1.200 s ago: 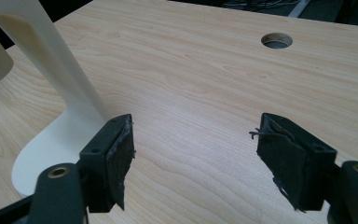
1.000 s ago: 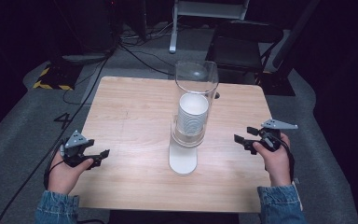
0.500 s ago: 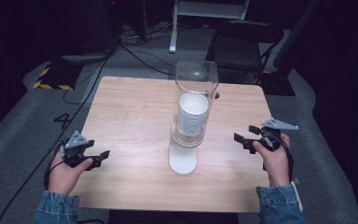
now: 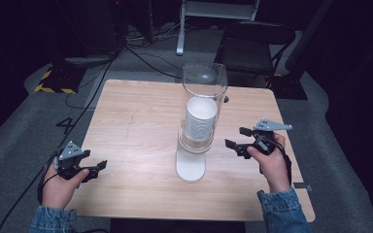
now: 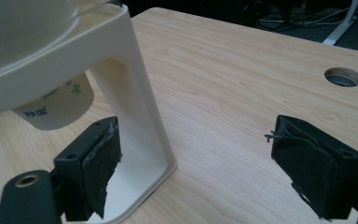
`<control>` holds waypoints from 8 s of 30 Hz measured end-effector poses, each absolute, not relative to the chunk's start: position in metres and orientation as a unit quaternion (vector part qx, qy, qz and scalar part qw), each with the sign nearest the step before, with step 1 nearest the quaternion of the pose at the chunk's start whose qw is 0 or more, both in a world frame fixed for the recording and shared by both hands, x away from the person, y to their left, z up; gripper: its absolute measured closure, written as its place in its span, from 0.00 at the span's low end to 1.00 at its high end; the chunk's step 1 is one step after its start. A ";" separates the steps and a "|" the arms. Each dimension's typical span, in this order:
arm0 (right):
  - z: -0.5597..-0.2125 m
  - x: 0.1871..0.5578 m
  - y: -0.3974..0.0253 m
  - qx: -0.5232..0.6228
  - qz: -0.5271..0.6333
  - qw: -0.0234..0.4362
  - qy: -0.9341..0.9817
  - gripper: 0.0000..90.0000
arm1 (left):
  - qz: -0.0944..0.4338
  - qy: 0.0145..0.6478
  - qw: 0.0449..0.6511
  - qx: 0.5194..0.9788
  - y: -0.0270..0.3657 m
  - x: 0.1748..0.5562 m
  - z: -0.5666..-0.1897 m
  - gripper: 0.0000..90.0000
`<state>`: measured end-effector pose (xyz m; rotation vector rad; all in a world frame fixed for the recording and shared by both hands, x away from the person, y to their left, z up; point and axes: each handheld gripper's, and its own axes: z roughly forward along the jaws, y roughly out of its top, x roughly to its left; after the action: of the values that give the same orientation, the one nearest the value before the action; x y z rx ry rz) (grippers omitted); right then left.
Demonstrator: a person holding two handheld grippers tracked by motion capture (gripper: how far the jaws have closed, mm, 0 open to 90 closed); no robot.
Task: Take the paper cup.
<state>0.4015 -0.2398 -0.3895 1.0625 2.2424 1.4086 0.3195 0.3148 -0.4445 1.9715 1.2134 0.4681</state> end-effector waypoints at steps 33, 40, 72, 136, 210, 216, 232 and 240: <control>-0.412 0.381 -0.152 0.263 0.526 0.091 0.803 0.18 | 0.175 0.472 0.388 0.772 0.307 0.326 -0.453 0.23; -0.421 0.379 -0.137 0.262 0.555 0.114 0.781 0.19 | 0.176 0.474 0.387 0.771 0.307 0.326 -0.453 0.23; -0.432 0.378 -0.133 0.264 0.570 0.168 0.760 0.40 | 0.172 0.471 0.381 0.777 0.306 0.326 -0.455 0.23; -0.470 0.370 -0.139 0.278 0.464 0.151 0.828 0.41 | 0.162 0.465 0.381 0.782 0.299 0.335 -0.459 0.23; -0.482 0.418 -0.270 0.511 0.391 0.230 0.730 0.39 | 0.148 0.456 0.369 0.796 0.286 0.345 -0.466 0.23; -0.488 0.421 -0.269 0.520 0.378 0.215 0.735 0.39 | 0.147 0.456 0.369 0.796 0.286 0.345 -0.467 0.23; -0.496 0.422 -0.266 0.524 0.344 0.198 0.753 0.39 | 0.146 0.456 0.368 0.797 0.286 0.345 -0.467 0.23; -0.497 0.422 -0.266 0.522 0.338 0.200 0.757 0.39 | 0.145 0.455 0.367 0.799 0.285 0.345 -0.469 0.23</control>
<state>0.4218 -0.2664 -0.4968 1.4586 2.1171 0.9460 0.3453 0.2847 -0.4685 2.0520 1.1679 0.3725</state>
